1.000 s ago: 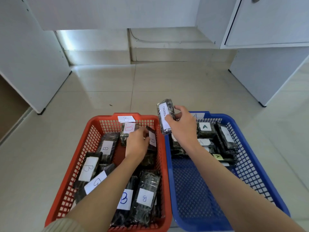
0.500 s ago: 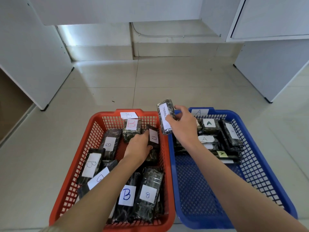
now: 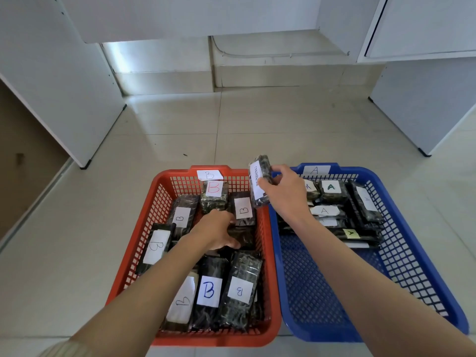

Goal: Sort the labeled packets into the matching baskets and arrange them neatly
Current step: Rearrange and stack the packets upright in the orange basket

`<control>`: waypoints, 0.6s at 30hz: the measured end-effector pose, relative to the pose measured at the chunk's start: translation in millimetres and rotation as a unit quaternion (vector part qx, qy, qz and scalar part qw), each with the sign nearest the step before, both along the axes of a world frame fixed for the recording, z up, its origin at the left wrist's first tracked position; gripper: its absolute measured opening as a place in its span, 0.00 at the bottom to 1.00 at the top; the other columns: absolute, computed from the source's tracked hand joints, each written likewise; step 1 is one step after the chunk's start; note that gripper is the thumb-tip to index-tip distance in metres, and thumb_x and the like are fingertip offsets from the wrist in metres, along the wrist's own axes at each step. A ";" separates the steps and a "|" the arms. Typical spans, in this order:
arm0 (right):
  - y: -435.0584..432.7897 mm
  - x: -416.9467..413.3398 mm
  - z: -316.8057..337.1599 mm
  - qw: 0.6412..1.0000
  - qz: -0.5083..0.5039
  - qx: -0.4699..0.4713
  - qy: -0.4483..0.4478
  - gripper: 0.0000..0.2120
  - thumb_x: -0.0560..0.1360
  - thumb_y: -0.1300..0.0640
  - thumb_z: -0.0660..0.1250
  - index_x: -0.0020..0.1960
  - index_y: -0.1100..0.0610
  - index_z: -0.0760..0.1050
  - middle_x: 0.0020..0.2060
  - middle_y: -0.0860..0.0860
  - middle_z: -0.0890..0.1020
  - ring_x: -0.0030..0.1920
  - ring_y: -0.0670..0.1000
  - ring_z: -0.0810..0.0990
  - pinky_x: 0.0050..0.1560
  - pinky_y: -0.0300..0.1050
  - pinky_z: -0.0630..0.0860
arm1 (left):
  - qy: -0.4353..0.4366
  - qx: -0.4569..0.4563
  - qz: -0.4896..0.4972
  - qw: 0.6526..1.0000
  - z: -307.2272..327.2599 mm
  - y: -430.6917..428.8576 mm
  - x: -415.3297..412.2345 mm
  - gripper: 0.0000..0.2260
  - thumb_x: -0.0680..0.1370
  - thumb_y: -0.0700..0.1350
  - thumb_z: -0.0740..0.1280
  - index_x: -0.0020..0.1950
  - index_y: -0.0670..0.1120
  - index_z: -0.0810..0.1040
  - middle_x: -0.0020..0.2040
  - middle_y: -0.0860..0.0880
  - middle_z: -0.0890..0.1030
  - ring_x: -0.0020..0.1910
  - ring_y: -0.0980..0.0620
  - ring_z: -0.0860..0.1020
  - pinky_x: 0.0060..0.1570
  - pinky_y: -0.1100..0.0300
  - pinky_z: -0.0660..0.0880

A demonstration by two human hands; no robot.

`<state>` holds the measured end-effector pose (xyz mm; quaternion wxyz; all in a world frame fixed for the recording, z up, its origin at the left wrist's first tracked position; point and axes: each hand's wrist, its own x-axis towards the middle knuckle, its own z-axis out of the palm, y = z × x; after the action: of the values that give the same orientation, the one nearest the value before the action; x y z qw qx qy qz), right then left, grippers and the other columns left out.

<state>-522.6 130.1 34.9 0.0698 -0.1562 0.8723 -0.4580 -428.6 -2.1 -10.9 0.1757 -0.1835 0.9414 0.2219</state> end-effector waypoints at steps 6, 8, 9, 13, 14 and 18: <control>-13.9 5.2 1.4 0.995 0.029 0.093 0.021 0.15 0.75 0.52 0.66 0.59 0.59 0.73 0.44 0.51 0.79 0.45 0.52 0.78 0.43 0.42 0.69 | 0.061 0.072 0.029 0.995 24.8 -8.0 10.7 0.24 0.68 0.45 0.76 0.62 0.43 0.77 0.60 0.45 0.79 0.57 0.48 0.77 0.56 0.59 0.70; -17.6 4.7 4.0 0.990 0.027 0.130 0.047 0.15 0.76 0.52 0.64 0.59 0.59 0.70 0.42 0.53 0.79 0.42 0.53 0.78 0.40 0.44 0.71 | 0.081 0.113 0.064 0.988 37.5 -17.8 15.5 0.19 0.68 0.44 0.76 0.58 0.43 0.80 0.55 0.48 0.81 0.51 0.51 0.76 0.51 0.60 0.68; -20.4 5.1 3.9 0.984 0.031 0.158 0.071 0.15 0.77 0.52 0.64 0.59 0.60 0.69 0.42 0.55 0.80 0.43 0.55 0.79 0.40 0.45 0.72 | 0.097 0.123 0.092 0.983 42.8 -24.8 18.1 0.17 0.68 0.44 0.76 0.55 0.44 0.80 0.51 0.49 0.81 0.49 0.51 0.76 0.50 0.60 0.68; -39.0 16.3 -7.1 0.937 0.086 0.293 0.168 0.17 0.77 0.55 0.63 0.61 0.63 0.66 0.53 0.59 0.78 0.54 0.58 0.78 0.45 0.48 0.73 | 0.179 0.093 0.230 0.952 49.0 -54.5 29.8 0.15 0.66 0.44 0.77 0.51 0.44 0.82 0.44 0.51 0.80 0.44 0.52 0.77 0.37 0.66 0.69; -45.0 19.1 -13.1 0.922 0.103 0.324 0.185 0.19 0.77 0.56 0.63 0.64 0.64 0.64 0.56 0.59 0.76 0.57 0.58 0.76 0.48 0.48 0.74 | 0.192 0.079 0.247 0.946 47.0 -58.9 33.4 0.17 0.66 0.44 0.77 0.53 0.43 0.81 0.46 0.50 0.79 0.43 0.53 0.76 0.34 0.67 0.69; -62.7 24.4 -34.1 0.888 0.139 0.389 0.201 0.25 0.77 0.63 0.62 0.72 0.64 0.57 0.66 0.63 0.69 0.63 0.60 0.72 0.52 0.49 0.76 | 0.229 0.059 0.253 0.938 33.1 -64.2 42.3 0.18 0.67 0.45 0.76 0.55 0.44 0.80 0.49 0.49 0.80 0.44 0.56 0.75 0.40 0.66 0.70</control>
<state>-498.2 67.4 0.8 0.0109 -0.3249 0.9453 -0.0258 -386.3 -66.3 22.2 -0.0962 -0.3494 0.8638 0.3501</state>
